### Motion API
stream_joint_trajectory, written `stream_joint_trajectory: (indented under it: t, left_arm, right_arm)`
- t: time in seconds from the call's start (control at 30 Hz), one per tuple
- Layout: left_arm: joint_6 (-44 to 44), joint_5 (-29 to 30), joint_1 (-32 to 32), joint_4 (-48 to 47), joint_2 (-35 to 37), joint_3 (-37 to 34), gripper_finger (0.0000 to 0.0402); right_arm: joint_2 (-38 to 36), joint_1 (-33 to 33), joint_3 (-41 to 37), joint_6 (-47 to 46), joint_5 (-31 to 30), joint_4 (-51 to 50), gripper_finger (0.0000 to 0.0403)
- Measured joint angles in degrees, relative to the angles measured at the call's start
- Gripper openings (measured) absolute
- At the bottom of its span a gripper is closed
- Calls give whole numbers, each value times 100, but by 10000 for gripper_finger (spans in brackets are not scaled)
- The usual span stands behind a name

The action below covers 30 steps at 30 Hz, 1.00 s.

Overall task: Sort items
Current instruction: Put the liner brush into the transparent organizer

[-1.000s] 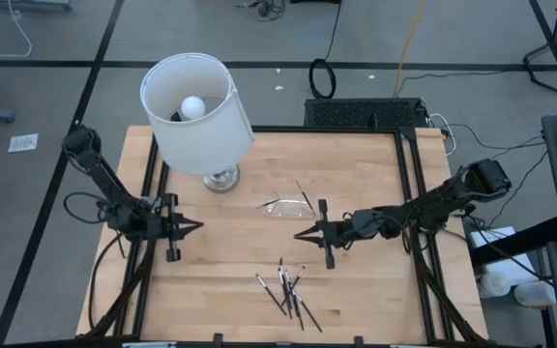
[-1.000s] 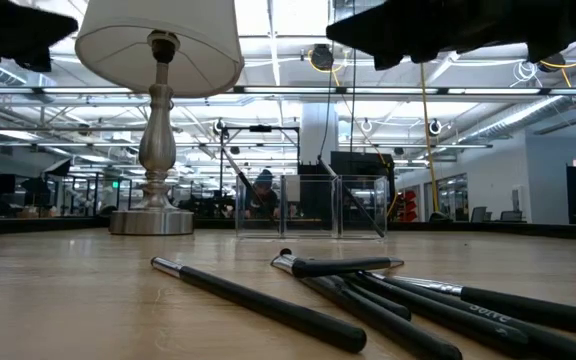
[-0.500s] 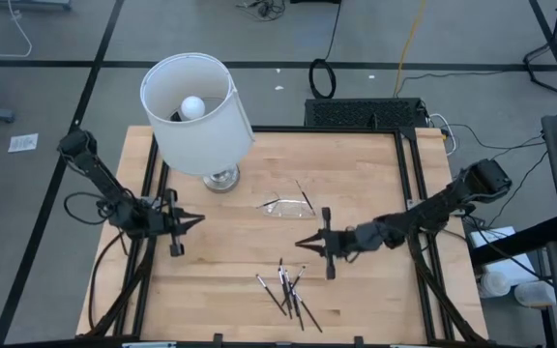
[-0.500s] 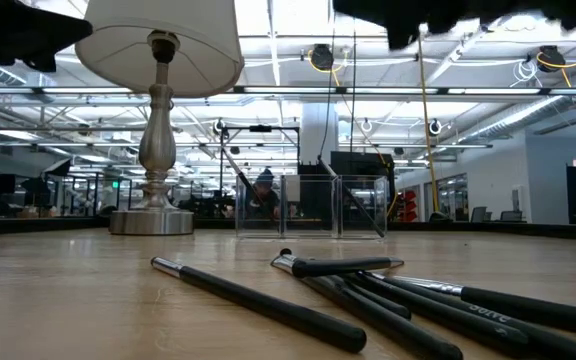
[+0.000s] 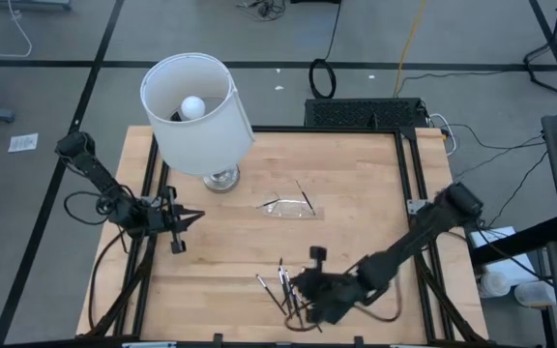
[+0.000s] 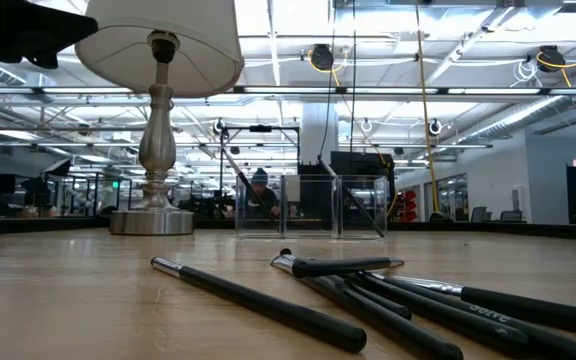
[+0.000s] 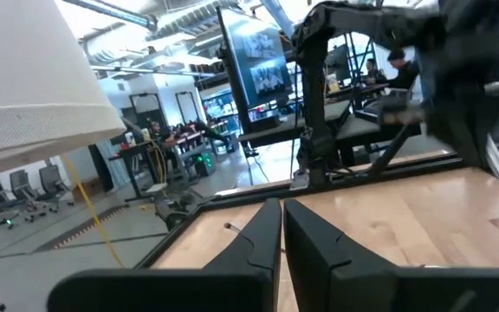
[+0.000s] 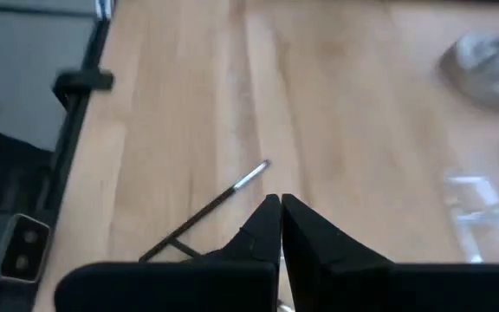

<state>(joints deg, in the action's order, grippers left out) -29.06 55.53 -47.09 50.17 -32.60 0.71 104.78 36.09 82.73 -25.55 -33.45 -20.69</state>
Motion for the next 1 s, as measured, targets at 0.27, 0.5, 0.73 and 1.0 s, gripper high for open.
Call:
stream_joint_trajectory:
  t: [0.27, 0.5, 0.73, 1.0]
  left_arm:
    - [589, -11, 0, -8, 0, 0, 26]
    - [1025, -13, -2, -122, 0, 0, 26]
    - [1191, -11, -7, -431, 0, 0, 26]
    - [1165, -8, -7, -357, -1, 1, 26]
  right_arm:
    - [811, -250, 20, -52, 1331, 566, 0]
    - [820, -28, -10, -869, 1723, 214, 0]
    - [767, 357, -10, -2855, 2800, -296, 0]
    - [826, 325, -13, -3043, 2889, -401, 4]
